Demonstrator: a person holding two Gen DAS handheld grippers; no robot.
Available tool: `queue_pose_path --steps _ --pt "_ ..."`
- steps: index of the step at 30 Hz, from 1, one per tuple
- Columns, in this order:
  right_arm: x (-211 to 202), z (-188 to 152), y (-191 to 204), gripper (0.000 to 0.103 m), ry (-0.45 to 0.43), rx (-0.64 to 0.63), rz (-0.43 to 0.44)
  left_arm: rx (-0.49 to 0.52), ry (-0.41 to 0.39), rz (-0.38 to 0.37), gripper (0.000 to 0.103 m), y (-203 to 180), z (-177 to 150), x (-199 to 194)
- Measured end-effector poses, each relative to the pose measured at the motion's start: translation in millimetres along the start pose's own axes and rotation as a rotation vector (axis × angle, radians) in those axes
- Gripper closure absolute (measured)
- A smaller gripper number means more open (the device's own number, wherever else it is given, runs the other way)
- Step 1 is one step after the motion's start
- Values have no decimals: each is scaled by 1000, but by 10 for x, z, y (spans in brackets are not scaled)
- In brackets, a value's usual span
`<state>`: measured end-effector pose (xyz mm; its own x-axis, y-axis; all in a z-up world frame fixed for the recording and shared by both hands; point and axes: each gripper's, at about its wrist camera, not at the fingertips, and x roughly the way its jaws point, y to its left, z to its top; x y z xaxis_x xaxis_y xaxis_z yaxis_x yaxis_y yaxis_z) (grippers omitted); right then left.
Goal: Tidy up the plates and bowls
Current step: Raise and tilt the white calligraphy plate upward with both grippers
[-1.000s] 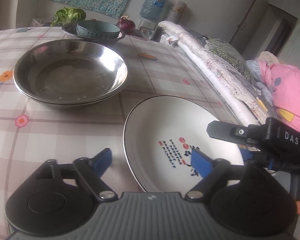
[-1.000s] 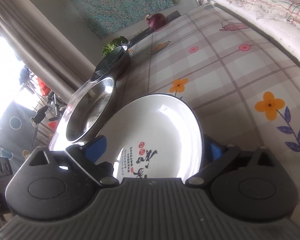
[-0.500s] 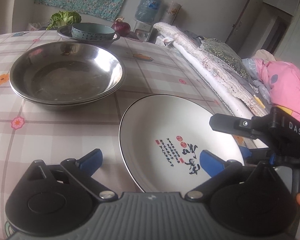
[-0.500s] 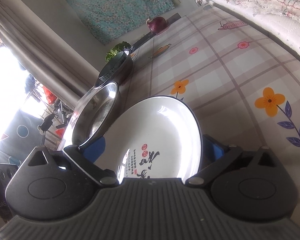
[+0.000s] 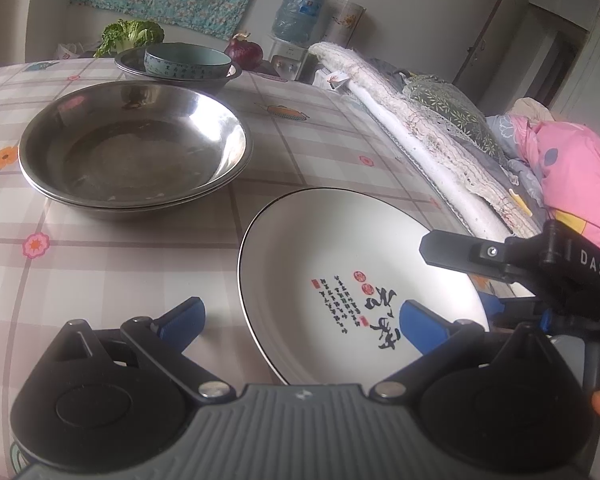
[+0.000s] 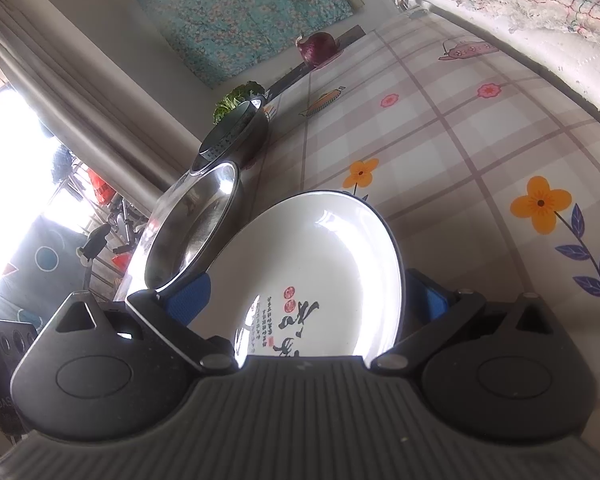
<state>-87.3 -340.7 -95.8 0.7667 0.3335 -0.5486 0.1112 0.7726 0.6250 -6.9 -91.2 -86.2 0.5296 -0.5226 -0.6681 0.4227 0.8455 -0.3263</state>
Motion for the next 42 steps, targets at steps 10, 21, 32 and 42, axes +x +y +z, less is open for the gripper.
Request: queue_pose_path --steps 10,21,32,42 --pt "-13 3 -52 1 -6 43 26 -48 -6 -26 0 72 3 -24" --pt "-11 5 -57 1 -10 49 30 -8 3 -9 0 24 -2 -9" --pt "2 11 -25 1 0 22 10 14 44 -20 0 38 38 4" --pt "17 14 -14 1 0 18 4 83 64 -24 0 -2 22 9"
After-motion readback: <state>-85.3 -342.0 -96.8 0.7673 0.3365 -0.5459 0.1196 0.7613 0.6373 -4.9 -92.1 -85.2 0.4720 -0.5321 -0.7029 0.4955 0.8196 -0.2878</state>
